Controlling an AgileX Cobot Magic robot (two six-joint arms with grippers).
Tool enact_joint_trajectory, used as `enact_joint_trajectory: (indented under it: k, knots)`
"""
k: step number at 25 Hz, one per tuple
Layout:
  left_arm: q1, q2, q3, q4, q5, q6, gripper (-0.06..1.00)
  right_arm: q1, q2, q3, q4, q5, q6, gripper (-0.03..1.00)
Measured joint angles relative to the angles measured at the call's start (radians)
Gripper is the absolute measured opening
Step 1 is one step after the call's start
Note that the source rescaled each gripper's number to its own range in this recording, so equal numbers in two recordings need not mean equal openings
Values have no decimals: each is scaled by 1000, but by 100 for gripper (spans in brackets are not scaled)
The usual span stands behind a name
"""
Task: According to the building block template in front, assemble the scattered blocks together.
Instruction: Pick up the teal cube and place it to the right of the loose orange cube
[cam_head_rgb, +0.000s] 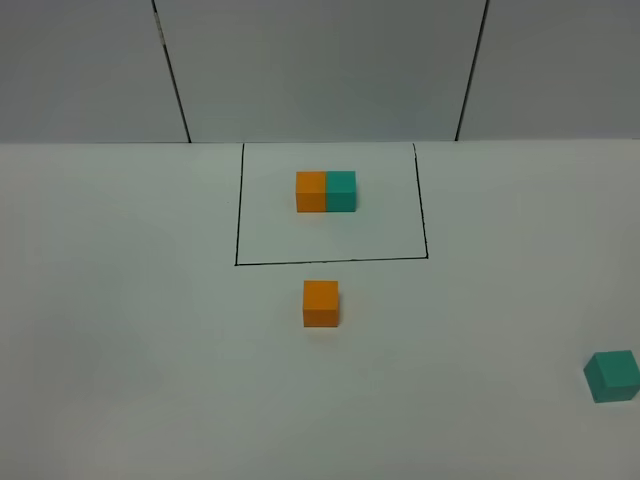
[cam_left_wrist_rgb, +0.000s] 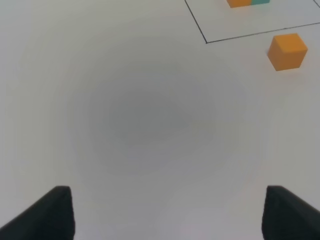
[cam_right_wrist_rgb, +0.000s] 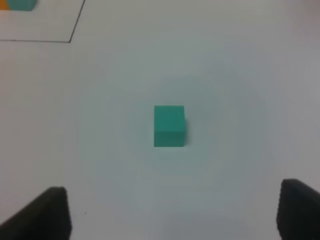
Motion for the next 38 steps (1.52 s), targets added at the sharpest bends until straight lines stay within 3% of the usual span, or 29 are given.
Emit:
enact_joint_trajectory:
  k: [38]
  knots:
    - [0,0,0,1,0,0,74,0,0,0,0,0,0,70]
